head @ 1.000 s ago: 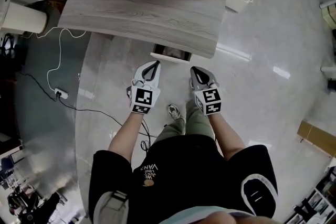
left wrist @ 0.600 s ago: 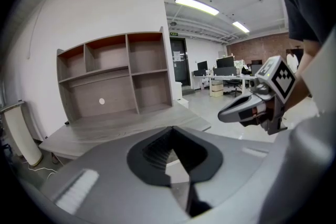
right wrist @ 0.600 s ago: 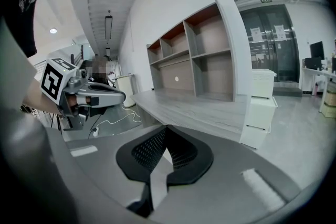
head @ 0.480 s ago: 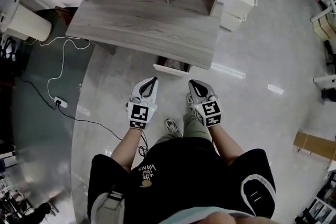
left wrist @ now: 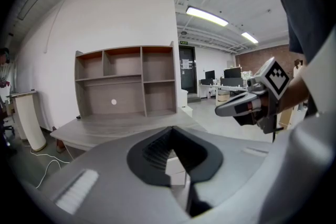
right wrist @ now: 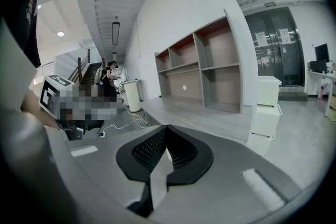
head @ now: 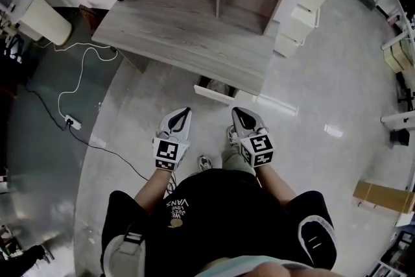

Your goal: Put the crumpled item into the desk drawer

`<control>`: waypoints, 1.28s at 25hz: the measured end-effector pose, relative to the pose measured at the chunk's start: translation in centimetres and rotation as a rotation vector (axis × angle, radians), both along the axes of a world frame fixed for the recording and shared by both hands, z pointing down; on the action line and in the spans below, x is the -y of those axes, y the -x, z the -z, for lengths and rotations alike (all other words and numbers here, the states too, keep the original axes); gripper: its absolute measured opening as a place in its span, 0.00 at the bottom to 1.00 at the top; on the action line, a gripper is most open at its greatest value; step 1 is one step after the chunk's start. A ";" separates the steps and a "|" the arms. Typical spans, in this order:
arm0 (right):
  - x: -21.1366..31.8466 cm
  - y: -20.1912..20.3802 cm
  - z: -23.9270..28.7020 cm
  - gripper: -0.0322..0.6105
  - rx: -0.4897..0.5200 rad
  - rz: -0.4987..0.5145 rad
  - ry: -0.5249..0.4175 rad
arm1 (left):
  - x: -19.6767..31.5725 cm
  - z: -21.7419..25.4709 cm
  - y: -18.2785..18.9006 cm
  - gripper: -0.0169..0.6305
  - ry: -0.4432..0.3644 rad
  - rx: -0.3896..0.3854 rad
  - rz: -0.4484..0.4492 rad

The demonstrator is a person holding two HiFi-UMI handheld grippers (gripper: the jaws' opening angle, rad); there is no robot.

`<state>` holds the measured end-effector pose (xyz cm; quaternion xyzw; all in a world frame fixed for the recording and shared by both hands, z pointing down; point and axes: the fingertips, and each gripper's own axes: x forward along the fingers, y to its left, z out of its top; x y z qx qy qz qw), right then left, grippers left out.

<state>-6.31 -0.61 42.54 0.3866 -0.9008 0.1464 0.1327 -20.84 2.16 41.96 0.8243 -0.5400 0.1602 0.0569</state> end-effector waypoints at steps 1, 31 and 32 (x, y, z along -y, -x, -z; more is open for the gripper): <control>-0.1 0.0 0.2 0.05 0.000 -0.001 -0.001 | -0.3 0.2 0.2 0.11 -0.003 -0.005 0.008; -0.5 0.3 7.3 0.05 0.075 -0.050 -0.139 | -4.2 4.3 3.6 0.11 -0.115 -0.074 0.116; -0.5 0.3 7.3 0.05 0.077 -0.050 -0.140 | -4.3 4.3 3.5 0.11 -0.116 -0.077 0.114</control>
